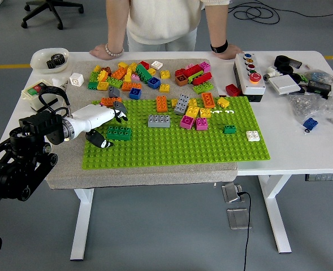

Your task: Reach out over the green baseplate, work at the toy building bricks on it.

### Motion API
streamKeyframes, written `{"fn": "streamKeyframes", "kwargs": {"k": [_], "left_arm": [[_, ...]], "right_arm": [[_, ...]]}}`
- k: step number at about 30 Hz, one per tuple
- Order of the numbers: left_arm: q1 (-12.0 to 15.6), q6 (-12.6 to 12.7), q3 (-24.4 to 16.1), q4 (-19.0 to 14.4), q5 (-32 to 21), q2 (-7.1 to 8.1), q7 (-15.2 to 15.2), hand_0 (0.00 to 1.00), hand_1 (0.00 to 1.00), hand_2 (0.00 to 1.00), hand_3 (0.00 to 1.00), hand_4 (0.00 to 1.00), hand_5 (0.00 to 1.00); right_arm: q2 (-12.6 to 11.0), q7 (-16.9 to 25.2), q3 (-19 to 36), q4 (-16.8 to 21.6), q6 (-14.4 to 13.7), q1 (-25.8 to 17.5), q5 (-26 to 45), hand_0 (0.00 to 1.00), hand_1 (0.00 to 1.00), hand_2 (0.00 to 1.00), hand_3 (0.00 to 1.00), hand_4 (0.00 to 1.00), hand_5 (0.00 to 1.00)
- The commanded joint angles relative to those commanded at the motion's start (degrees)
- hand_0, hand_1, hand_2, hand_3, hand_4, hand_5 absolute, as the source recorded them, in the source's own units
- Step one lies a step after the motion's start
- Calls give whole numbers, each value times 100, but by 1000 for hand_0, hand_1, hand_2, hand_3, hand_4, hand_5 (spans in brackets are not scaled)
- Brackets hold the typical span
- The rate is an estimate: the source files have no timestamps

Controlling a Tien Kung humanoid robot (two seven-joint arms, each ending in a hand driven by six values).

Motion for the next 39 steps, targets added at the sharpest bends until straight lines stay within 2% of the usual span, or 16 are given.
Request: {"fn": "streamKeyframes", "kwargs": {"k": [10,11,16,17,22,23,39], "left_arm": [[-67,51,78,129,-61,-44,30,858,814,740,779,837,94],[-74,54,84,140,-67,-49,33,817,786,689,717,764,76],[-110,59,117,177,-107,-64,51,817,786,689,717,764,76],[-120,65,125,183,-114,-66,57,804,779,650,683,709,52],[-162,103,166,218,-169,-78,81,804,779,650,683,709,52],[-167,109,170,223,-181,-80,84,765,737,593,602,615,6],[-254,67,329,358,-182,-131,118,754,732,587,600,608,2]], "right_arm": [[-3,0,-5,0,2,8,-12,741,646,684,637,814,510],[-4,1,-5,0,1,9,-12,741,645,684,638,814,508],[-7,0,-2,0,2,13,-13,741,645,684,638,814,508],[-6,0,-1,0,2,12,-14,741,646,684,638,814,509],[-3,1,1,0,3,17,-12,741,646,684,638,814,509],[-3,1,1,0,3,18,-11,741,645,684,638,815,511],[-9,4,9,0,-1,36,6,741,645,685,638,815,509]]}}
